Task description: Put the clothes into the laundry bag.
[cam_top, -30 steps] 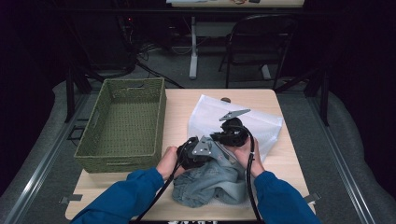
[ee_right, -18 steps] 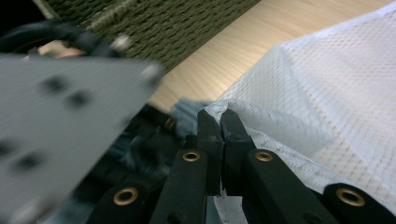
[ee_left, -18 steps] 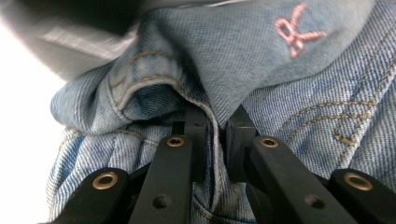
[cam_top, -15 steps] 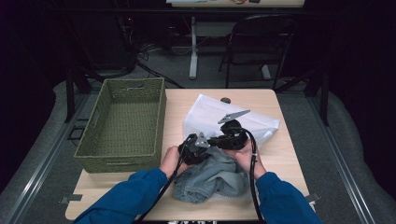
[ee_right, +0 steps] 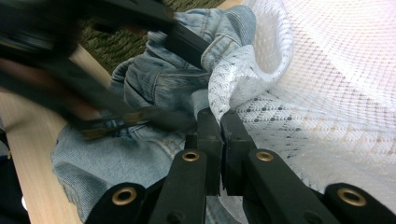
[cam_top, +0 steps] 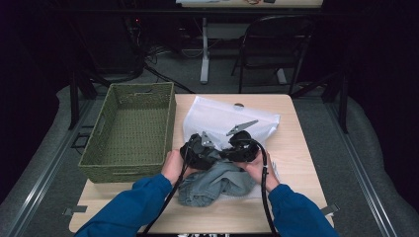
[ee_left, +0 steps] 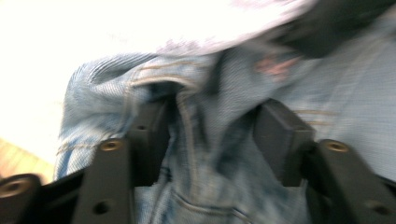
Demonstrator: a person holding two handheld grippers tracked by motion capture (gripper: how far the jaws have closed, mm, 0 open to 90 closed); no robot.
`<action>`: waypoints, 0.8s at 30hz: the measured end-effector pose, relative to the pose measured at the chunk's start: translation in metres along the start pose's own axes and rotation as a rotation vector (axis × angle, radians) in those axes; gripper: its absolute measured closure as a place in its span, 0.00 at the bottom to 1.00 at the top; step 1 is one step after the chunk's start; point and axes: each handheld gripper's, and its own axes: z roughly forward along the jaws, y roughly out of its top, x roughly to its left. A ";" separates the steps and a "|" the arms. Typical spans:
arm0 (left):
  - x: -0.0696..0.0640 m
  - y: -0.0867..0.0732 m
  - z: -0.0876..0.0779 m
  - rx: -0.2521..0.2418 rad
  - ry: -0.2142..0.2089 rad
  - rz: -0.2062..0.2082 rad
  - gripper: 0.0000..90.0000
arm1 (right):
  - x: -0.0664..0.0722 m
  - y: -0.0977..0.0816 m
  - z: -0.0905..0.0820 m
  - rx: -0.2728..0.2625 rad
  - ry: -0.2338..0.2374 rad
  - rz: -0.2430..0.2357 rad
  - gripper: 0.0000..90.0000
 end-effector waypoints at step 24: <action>-0.019 -0.024 0.027 0.049 -0.190 -0.075 0.86 | 0.005 -0.002 0.004 0.019 -0.013 -0.001 0.99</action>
